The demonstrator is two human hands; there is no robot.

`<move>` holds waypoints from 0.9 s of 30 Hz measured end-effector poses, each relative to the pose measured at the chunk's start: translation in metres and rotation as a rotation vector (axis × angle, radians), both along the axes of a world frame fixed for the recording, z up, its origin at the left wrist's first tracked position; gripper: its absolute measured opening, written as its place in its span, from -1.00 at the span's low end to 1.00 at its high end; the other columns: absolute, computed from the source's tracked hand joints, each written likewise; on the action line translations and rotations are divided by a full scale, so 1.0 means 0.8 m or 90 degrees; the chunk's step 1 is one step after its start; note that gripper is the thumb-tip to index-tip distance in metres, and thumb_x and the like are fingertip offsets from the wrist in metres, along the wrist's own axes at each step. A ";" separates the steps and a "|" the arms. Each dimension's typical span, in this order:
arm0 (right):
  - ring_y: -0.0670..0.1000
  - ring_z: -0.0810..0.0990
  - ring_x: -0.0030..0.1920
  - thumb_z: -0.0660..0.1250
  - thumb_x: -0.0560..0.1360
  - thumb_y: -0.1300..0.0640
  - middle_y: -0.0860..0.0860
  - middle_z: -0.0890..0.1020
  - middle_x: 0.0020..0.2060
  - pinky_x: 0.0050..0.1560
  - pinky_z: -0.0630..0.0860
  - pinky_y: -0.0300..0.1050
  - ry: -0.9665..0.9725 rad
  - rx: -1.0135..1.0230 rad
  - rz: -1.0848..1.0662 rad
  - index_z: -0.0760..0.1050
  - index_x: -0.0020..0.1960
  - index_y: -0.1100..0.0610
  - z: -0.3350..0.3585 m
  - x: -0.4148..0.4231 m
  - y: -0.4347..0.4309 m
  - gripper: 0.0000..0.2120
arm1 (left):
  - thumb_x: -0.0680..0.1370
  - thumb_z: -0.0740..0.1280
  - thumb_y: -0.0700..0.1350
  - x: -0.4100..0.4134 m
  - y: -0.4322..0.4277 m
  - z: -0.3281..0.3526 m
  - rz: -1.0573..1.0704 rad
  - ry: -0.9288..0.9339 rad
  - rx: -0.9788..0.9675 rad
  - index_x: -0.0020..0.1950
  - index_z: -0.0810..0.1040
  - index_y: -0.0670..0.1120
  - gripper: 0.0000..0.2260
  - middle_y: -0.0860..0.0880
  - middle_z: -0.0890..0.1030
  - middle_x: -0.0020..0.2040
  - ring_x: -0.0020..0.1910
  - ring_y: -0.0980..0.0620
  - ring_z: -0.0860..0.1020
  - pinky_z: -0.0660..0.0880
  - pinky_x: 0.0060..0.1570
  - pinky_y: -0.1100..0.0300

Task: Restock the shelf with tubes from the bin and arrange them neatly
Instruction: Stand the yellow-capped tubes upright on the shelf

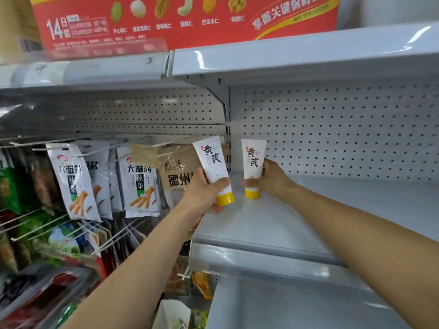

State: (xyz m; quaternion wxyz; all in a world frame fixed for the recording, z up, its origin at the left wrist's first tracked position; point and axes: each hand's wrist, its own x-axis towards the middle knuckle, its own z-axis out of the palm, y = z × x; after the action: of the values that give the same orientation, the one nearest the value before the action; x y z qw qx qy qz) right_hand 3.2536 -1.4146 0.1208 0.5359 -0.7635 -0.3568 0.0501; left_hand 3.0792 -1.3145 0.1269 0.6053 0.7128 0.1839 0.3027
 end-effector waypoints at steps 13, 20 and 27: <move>-0.05 0.53 -0.13 0.57 0.34 0.12 0.02 0.57 -0.10 -0.19 0.47 -0.27 -0.048 -0.100 0.079 0.53 0.09 0.18 0.038 -0.065 -0.087 -0.61 | 0.55 0.38 -0.08 -0.014 -0.037 0.011 -0.059 -0.016 0.001 0.16 0.43 0.03 -0.77 0.02 0.60 0.06 0.00 -0.02 0.63 0.64 -0.25 -0.11; -0.21 0.50 -0.31 0.53 0.33 0.09 -0.20 0.53 -0.26 -0.37 0.36 -0.38 -0.171 -0.055 0.049 0.39 -0.16 -0.08 0.030 -0.107 -0.087 -0.69 | 0.51 0.42 -0.03 0.009 -0.080 0.013 -0.082 -0.001 0.074 0.27 0.40 -0.07 -0.61 -0.06 0.58 0.11 -0.02 -0.07 0.64 0.65 -0.30 -0.07; -0.05 0.57 -0.18 0.57 0.29 0.09 -0.06 0.58 -0.14 -0.31 0.42 -0.25 -0.131 -0.070 -0.078 0.45 0.00 0.10 0.029 -0.058 -0.109 -0.61 | 0.56 0.32 0.07 0.015 -0.066 0.012 -0.029 0.093 0.295 0.24 0.44 -0.03 -0.69 0.02 0.55 0.08 -0.01 0.10 0.53 0.48 -0.03 0.18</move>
State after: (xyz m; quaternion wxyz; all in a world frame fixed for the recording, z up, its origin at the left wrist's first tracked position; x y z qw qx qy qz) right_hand 3.2072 -1.5019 0.1442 0.4558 -0.8133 -0.3594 -0.0414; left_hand 3.0910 -1.3671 0.1364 0.4174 0.8566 0.1369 0.2706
